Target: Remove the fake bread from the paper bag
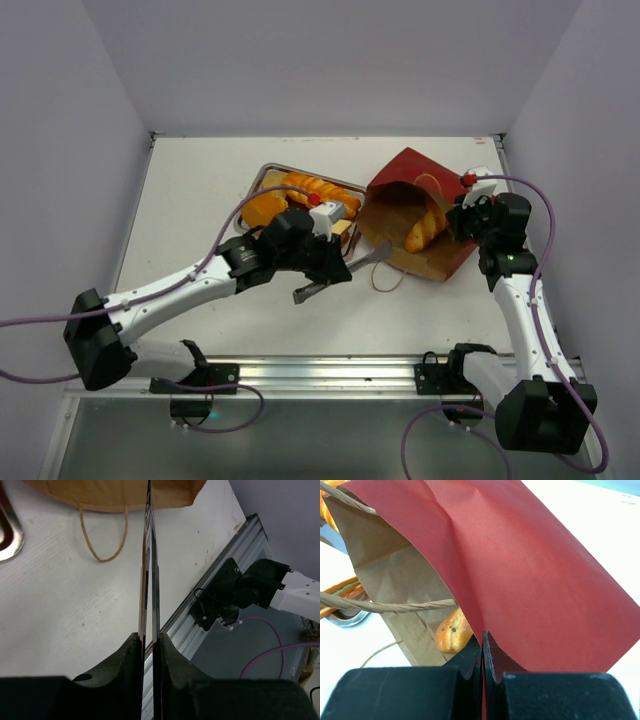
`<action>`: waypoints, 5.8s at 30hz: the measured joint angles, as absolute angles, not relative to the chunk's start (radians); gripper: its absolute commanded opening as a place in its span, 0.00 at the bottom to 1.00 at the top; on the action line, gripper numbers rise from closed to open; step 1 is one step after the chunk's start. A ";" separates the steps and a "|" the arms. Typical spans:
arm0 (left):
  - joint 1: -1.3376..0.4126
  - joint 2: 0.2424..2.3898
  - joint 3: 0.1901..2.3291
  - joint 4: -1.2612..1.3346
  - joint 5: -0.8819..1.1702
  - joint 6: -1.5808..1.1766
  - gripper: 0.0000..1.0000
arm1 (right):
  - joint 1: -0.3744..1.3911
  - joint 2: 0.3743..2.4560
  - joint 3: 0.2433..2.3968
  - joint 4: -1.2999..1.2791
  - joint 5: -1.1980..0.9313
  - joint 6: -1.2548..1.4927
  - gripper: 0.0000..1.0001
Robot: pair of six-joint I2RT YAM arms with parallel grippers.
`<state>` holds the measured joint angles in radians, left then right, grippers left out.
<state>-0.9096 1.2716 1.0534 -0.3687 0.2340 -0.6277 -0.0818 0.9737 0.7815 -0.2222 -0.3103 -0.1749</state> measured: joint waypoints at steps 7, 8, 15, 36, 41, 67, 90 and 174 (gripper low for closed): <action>-0.924 1.492 1.125 -0.225 0.288 -0.602 0.32 | -0.086 0.974 0.781 -0.225 -0.318 -0.184 0.00; -0.923 1.525 1.147 -0.205 0.293 -0.598 0.33 | -0.086 0.974 0.781 -0.225 -0.318 -0.184 0.00; -0.896 1.718 1.277 -0.112 0.329 -0.582 0.43 | -0.086 0.974 0.781 -0.225 -0.331 -0.184 0.01; -0.765 1.888 1.346 -0.014 0.470 -0.548 0.53 | -0.086 0.975 0.781 -0.225 -0.332 -0.186 0.01; -0.748 1.919 1.366 -0.021 0.482 -0.528 0.54 | -0.086 0.975 0.781 -0.225 -0.332 -0.186 0.01; -0.739 2.053 1.474 -0.080 0.544 -0.473 0.56 | -0.086 0.975 0.781 -0.225 -0.332 -0.188 0.01; -0.738 2.097 1.507 -0.080 0.610 -0.515 0.19 | -0.086 0.975 0.781 -0.226 -0.332 -0.189 0.01; -0.733 0.790 0.836 -0.591 0.289 -0.569 0.00 | -0.093 0.970 0.781 -0.226 -0.340 -0.191 0.01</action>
